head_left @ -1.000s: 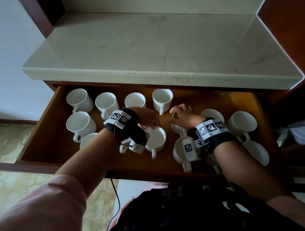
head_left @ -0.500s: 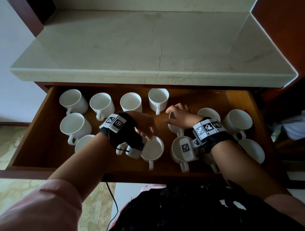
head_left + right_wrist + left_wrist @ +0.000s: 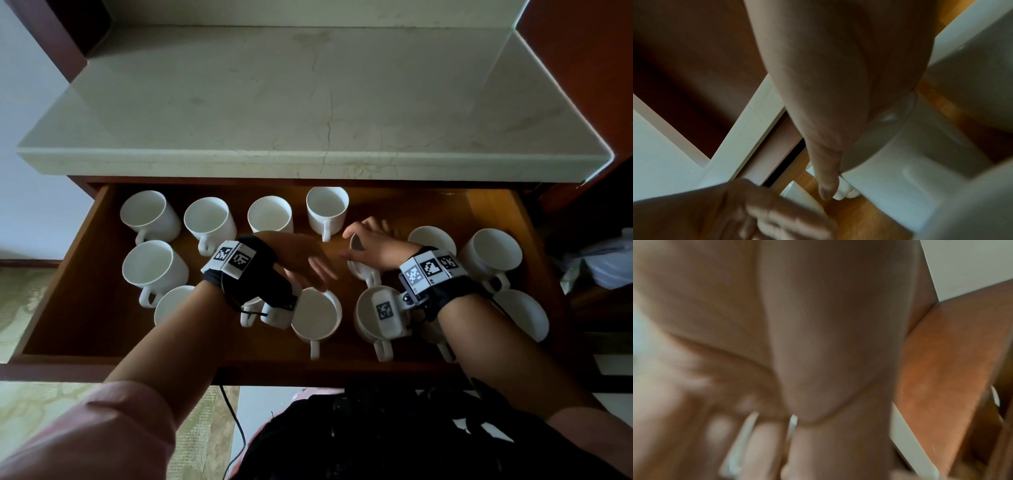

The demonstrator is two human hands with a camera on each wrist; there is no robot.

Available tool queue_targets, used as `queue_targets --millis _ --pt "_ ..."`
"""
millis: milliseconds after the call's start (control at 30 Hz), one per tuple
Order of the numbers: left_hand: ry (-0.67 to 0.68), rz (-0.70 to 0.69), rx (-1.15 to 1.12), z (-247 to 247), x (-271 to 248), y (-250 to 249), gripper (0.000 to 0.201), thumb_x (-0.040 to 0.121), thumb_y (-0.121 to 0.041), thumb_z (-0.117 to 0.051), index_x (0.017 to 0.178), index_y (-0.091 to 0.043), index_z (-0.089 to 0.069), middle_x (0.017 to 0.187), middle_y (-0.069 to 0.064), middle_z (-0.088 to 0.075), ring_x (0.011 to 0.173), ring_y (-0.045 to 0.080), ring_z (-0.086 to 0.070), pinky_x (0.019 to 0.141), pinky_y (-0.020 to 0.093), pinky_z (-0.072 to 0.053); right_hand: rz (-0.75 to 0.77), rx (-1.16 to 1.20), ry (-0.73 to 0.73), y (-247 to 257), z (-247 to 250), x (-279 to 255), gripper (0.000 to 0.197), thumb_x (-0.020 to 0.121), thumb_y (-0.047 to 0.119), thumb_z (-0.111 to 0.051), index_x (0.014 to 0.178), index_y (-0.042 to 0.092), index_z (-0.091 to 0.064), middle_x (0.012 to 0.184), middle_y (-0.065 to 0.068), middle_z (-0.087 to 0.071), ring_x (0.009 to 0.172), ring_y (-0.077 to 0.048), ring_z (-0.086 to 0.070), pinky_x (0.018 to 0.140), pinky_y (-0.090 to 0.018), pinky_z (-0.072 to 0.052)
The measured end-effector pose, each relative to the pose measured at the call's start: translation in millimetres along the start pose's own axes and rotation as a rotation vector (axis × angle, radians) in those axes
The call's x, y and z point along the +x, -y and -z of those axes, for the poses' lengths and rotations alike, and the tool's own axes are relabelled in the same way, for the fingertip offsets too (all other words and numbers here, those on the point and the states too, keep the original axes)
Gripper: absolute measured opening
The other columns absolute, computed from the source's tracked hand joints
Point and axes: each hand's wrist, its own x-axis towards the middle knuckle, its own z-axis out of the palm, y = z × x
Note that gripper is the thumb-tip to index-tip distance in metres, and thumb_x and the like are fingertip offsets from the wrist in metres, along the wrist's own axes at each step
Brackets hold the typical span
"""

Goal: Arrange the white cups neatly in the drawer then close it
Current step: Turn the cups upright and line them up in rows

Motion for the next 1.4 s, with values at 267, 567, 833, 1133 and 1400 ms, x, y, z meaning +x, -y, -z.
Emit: queue_targets --millis 267,567,833,1133,1400 --pt "-0.804 -0.237 0.13 18.6 17.8 25.3 0.024 0.084 -0.012 -0.069 0.108 -0.017 -0.07 0.114 0.005 -0.065 0.101 0.019 -0.062 0.085 0.027 -0.049 0.013 0.005 -0.023 -2.4 -1.6 0.5 0.055 0.089 0.057 -0.045 0.137 0.031 -0.035 0.146 -0.001 -0.021 0.135 -0.026 -0.02 0.109 -0.042 -0.019" --pt "-0.722 0.008 0.413 20.0 34.5 37.8 0.051 0.089 -0.037 -0.06 0.138 -0.039 -0.044 0.158 -0.002 -0.015 0.147 0.026 0.001 0.108 0.071 0.003 0.025 -0.01 -0.029 -3.4 -1.2 0.3 0.057 0.088 0.059 -0.044 0.137 0.031 -0.036 0.141 -0.004 -0.027 0.131 -0.028 -0.025 0.106 -0.041 -0.022" --pt "-0.592 0.017 0.416 24.6 48.2 26.6 0.049 0.096 -0.02 -0.05 0.143 -0.025 -0.039 0.157 -0.002 -0.023 0.148 0.02 0.006 0.112 0.063 0.004 0.019 -0.028 -0.049 -2.9 -3.2 0.0 0.053 0.089 0.059 -0.043 0.133 0.031 -0.038 0.138 -0.005 -0.029 0.129 -0.029 -0.025 0.103 -0.041 -0.022" --pt "-0.663 -0.012 0.412 34.4 56.1 27.9 0.036 0.095 -0.025 -0.052 0.13 -0.019 -0.057 0.146 0.003 -0.042 0.142 0.019 -0.024 0.117 0.043 -0.014 0.015 -0.031 -0.049 0.4 -0.3 -2.7 0.049 0.09 0.053 -0.044 0.133 0.031 -0.039 0.14 -0.005 -0.029 0.13 -0.028 -0.025 0.104 -0.041 -0.022" --pt "-0.621 -0.001 0.336 40.6 44.1 24.1 0.028 0.089 -0.03 -0.062 0.114 -0.018 -0.07 0.131 0.003 -0.059 0.124 0.021 -0.051 0.105 0.033 -0.039 0.001 -0.047 -0.028 0.3 0.0 0.1 0.052 0.09 0.057 -0.043 0.135 0.031 -0.037 0.141 -0.005 -0.027 0.13 -0.03 -0.023 0.104 -0.042 -0.022"
